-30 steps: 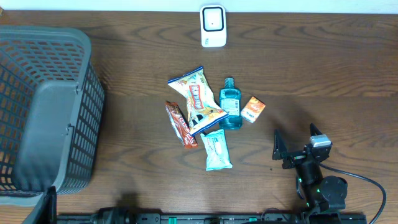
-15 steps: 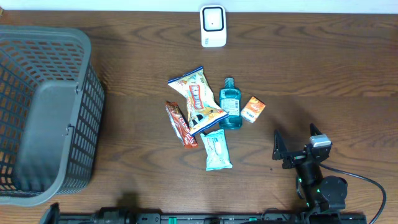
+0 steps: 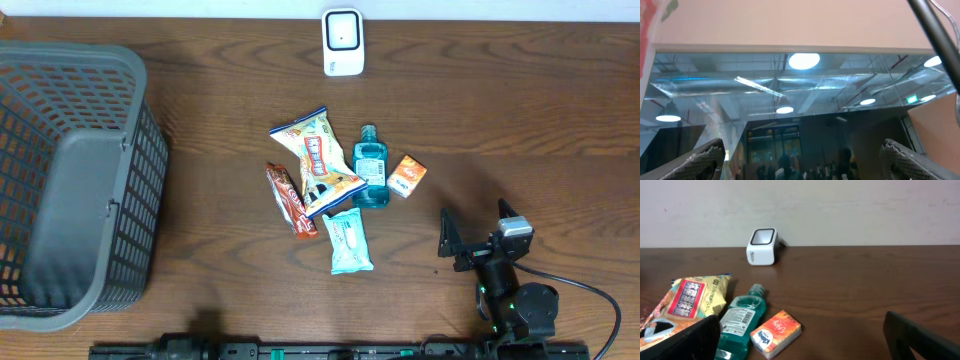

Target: Scan the item barcode

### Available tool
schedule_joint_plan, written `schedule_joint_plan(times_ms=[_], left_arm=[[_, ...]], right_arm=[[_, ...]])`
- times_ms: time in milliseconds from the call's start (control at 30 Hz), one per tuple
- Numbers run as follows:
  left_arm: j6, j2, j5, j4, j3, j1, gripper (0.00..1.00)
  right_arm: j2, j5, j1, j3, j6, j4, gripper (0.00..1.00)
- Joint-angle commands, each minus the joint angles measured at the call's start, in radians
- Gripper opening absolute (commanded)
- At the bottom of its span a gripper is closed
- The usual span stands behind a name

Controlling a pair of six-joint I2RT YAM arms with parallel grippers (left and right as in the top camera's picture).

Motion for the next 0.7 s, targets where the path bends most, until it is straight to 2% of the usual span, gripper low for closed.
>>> schedule_joint_plan(times_ms=[0, 233, 500, 667], left_arm=[[0.017, 0.052, -0.034, 0.019, -0.017, -0.003, 0.99], [0.016, 0.054, -0.085, 0.091, -0.109, -0.003, 0.98], [-0.002, 0.042, -0.084, 0.272, -0.343, -0.004, 0.99], [-0.017, 0.038, -0.083, 0.275, -0.463, -0.004, 0.99]], right_arm=[[-0.005, 0.005, 0.006, -0.001, -0.009, -0.003, 0.99], [-0.005, 0.005, 0.006, -0.001, -0.009, -0.003, 0.99], [-0.005, 0.005, 0.006, -0.001, -0.009, -0.002, 0.99], [-0.005, -0.009, 0.006, -0.001, 0.005, -0.002, 0.99]])
